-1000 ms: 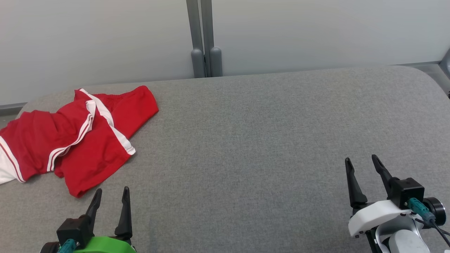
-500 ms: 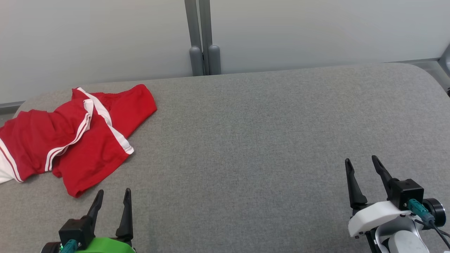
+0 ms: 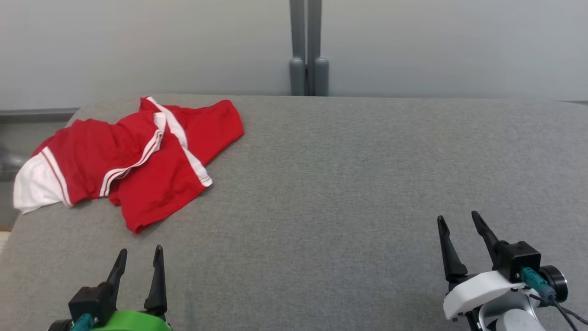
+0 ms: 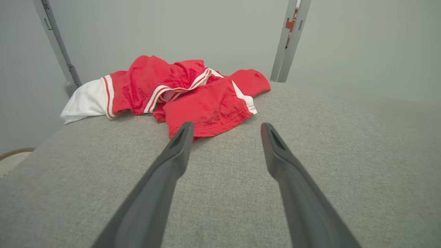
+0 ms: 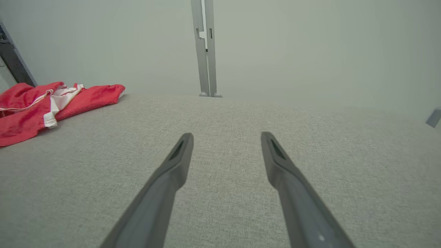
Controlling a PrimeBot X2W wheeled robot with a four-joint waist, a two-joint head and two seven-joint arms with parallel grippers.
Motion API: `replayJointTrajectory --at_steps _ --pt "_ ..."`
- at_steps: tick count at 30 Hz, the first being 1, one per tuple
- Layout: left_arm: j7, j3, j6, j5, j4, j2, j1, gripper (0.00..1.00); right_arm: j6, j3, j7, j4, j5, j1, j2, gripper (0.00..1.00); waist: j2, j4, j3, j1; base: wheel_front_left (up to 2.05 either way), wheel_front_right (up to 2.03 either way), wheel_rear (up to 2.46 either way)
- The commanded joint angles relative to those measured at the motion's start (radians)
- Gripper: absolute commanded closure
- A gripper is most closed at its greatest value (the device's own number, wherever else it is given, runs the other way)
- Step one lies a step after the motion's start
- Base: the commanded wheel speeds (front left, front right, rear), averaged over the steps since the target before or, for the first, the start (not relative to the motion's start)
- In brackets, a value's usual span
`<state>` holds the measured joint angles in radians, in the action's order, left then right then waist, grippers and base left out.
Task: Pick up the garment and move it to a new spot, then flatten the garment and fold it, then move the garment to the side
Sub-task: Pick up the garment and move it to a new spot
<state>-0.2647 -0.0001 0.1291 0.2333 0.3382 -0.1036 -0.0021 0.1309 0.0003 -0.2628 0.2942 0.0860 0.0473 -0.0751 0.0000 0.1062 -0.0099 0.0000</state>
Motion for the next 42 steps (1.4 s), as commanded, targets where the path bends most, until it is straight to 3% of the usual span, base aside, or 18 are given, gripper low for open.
replayJointTrajectory --at_steps 1,7,14,20,27,34,42 --pt "0.000 0.011 0.003 -0.005 0.005 0.004 0.019 0.00 0.000 0.013 -0.003 0.003 0.006 -0.001 0.003 0.00 0.0000 0.115 -0.013 0.0000 0.00 0.00 0.00" --pt "0.000 0.056 0.003 -0.011 0.006 0.006 0.042 0.00 0.000 0.084 -0.003 0.019 0.018 0.027 0.011 0.00 0.0000 0.256 -0.024 0.0000 0.00 0.00 0.00" --pt "0.000 0.068 0.003 -0.009 0.000 0.006 0.039 0.00 0.000 0.150 -0.003 0.028 0.033 0.055 0.013 0.00 0.0000 0.298 -0.016 0.0000 0.00 0.00 0.00" --pt "0.000 0.022 0.003 0.018 0.007 -0.003 -0.049 0.00 -0.001 0.195 -0.003 0.006 0.035 0.084 -0.007 0.00 0.0000 0.245 0.064 0.0000 0.00 0.00 0.00" --pt "0.012 -0.120 0.003 0.092 0.111 -0.064 -0.347 0.00 -0.001 0.251 -0.003 -0.062 0.020 0.229 -0.076 0.00 0.0000 0.134 0.336 0.0000 0.00 0.00 0.00" --pt "0.154 -0.235 0.001 0.225 0.274 -0.146 -0.696 0.00 -0.001 0.309 -0.003 -0.133 0.013 0.380 -0.127 0.00 0.0000 0.053 0.579 0.0000 0.00 0.00 0.00" --pt "0.298 -0.248 0.001 0.397 0.476 -0.233 -0.926 0.00 -0.001 0.382 -0.003 -0.196 0.018 0.430 -0.148 0.00 0.0000 -0.014 0.676 0.0000 0.00 0.00 0.00"
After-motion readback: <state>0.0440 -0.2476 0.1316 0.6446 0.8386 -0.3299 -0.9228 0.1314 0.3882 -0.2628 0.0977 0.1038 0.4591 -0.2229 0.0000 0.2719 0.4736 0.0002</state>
